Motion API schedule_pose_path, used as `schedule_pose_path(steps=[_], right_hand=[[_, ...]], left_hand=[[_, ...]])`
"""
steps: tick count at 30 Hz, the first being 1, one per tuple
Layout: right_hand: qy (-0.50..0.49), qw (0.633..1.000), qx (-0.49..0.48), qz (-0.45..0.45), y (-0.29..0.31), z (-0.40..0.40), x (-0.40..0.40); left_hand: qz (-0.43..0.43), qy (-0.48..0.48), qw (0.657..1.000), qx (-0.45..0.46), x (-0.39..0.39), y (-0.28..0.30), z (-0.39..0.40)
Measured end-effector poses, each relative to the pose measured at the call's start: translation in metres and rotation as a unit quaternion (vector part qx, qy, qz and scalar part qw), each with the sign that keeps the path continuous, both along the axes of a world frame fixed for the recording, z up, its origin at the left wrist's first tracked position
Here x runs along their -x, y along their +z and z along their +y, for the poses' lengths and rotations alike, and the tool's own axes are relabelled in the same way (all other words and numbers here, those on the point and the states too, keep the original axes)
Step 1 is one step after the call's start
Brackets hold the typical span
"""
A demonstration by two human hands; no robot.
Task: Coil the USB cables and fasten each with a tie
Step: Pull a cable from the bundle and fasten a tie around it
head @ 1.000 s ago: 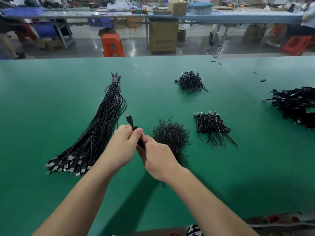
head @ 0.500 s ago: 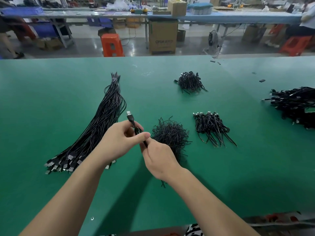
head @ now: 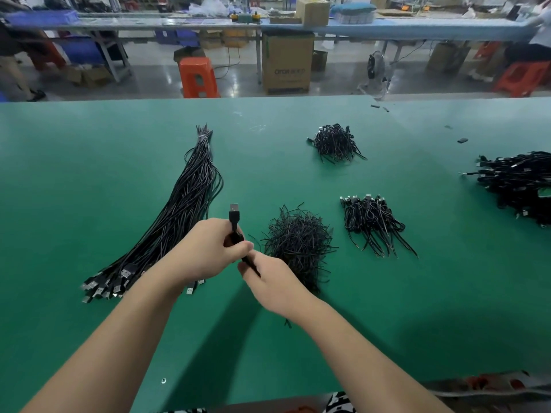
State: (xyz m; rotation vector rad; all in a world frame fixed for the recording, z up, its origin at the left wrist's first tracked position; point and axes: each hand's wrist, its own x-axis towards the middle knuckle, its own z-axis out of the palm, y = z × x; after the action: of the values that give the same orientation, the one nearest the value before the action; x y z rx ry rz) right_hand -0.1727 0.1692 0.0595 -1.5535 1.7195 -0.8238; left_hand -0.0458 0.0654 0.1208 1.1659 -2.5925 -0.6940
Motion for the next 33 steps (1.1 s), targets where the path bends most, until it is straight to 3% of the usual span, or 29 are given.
schedule_pose_path(steps=[4,10,12,15,17,20,21,22,24,25,33], right_hand=[[0.000,0.981,-0.030,-0.194,0.005,-0.005,0.003],[-0.022,0.973,-0.027,-0.230,0.007,-0.009,0.009],[-0.030,0.981,-0.027,-0.190,0.005,-0.010,0.009],[-0.053,0.986,-0.025,-0.158,0.000,-0.010,0.013],[-0.074,0.979,-0.010,-0.187,-0.003,-0.009,0.017],[-0.110,0.958,0.019,-0.264,-0.006,-0.009,0.023],[-0.119,0.952,0.024,-0.279,-0.006,-0.009,0.025],[-0.125,0.949,0.027,-0.287,-0.005,-0.009,0.027],[-0.131,0.945,0.030,-0.298,-0.004,-0.009,0.031],[-0.132,0.942,0.030,-0.307,-0.003,-0.009,0.032],[-0.127,0.924,0.009,-0.360,0.003,-0.006,0.037]], left_hand=[[-0.004,-0.013,1.000,-0.003,0.000,-0.005,-0.002],[0.019,-0.015,1.000,-0.015,0.007,-0.005,-0.008],[0.024,-0.032,0.999,-0.029,0.010,-0.003,-0.009],[0.078,-0.062,0.976,-0.195,0.012,-0.007,-0.015],[0.139,-0.078,0.922,-0.353,0.010,-0.013,-0.023],[0.207,-0.087,0.860,-0.459,0.009,-0.029,-0.042],[0.213,-0.056,0.869,-0.443,0.011,-0.038,-0.049],[0.197,-0.006,0.903,-0.382,0.016,-0.048,-0.057],[0.096,0.090,0.974,-0.182,0.028,-0.073,-0.070],[0.043,0.103,0.987,-0.112,0.034,-0.083,-0.073],[-0.052,0.089,0.993,-0.050,0.054,-0.136,-0.079]])
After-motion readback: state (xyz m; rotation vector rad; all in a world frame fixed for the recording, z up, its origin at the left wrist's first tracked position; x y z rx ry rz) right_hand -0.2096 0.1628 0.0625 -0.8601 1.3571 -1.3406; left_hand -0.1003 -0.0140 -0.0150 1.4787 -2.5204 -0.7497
